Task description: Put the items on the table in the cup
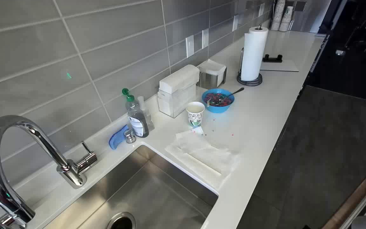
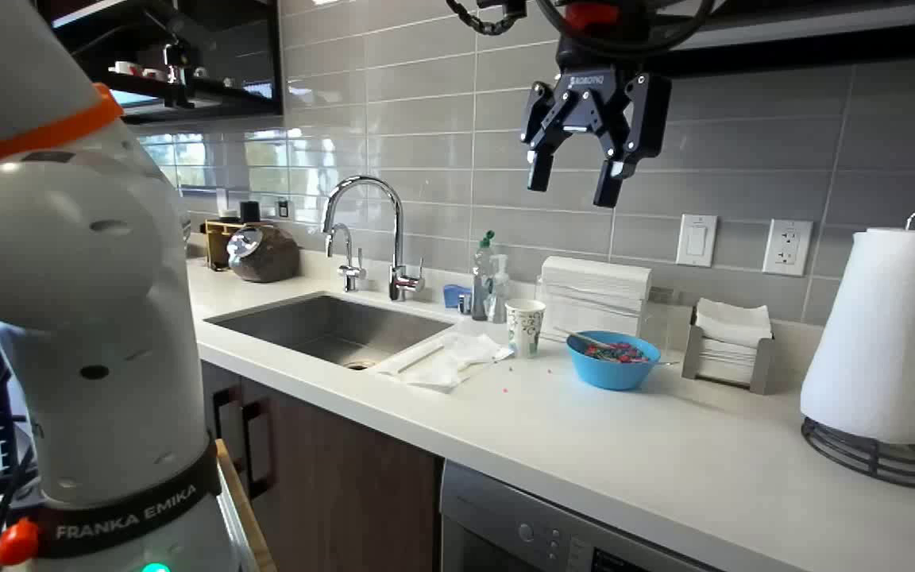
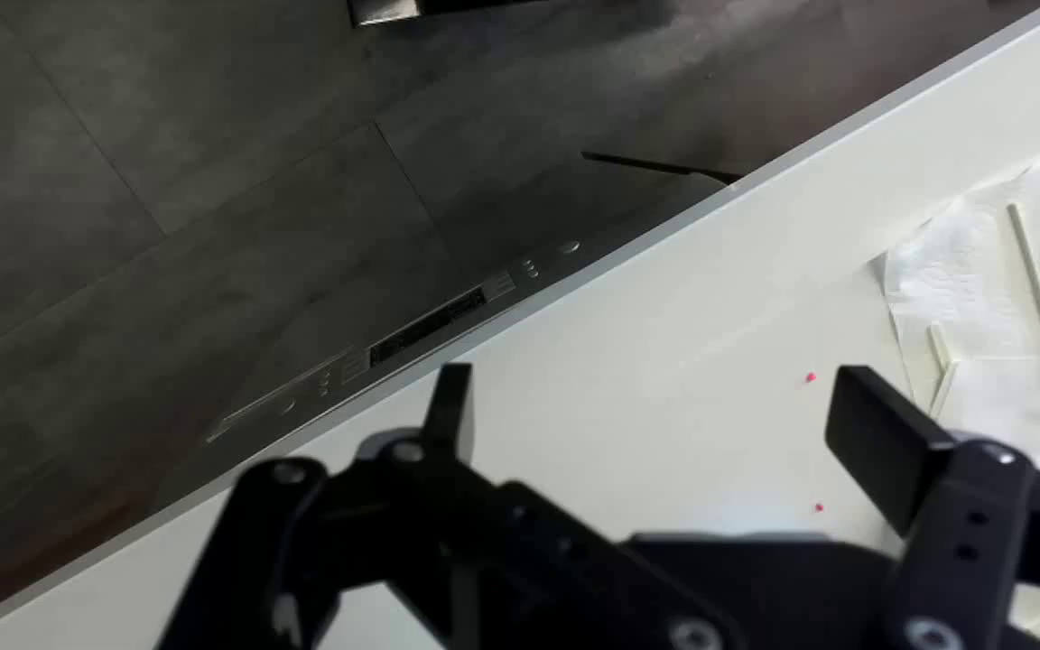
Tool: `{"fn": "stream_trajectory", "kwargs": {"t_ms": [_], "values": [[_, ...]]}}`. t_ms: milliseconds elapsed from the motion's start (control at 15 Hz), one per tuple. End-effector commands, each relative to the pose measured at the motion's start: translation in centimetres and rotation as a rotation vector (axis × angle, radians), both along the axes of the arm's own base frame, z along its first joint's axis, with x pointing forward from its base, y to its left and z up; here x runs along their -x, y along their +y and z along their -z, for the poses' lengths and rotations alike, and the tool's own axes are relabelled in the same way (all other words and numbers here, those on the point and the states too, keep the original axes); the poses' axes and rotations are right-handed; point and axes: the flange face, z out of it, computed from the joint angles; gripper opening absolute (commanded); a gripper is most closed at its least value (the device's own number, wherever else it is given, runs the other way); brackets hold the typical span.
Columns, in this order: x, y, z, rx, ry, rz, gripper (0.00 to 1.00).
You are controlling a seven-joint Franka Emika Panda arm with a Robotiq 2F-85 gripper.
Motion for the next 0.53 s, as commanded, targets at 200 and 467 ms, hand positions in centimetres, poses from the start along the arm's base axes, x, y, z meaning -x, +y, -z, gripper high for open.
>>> {"fn": "stream_trajectory", "kwargs": {"t_ms": [200,467], "values": [[-0.01,-0.03,-0.06,0.000,0.001,0.000,1.00],[-0.31,0.70,0.22,-0.010,0.006,-0.020,1.00]]}}
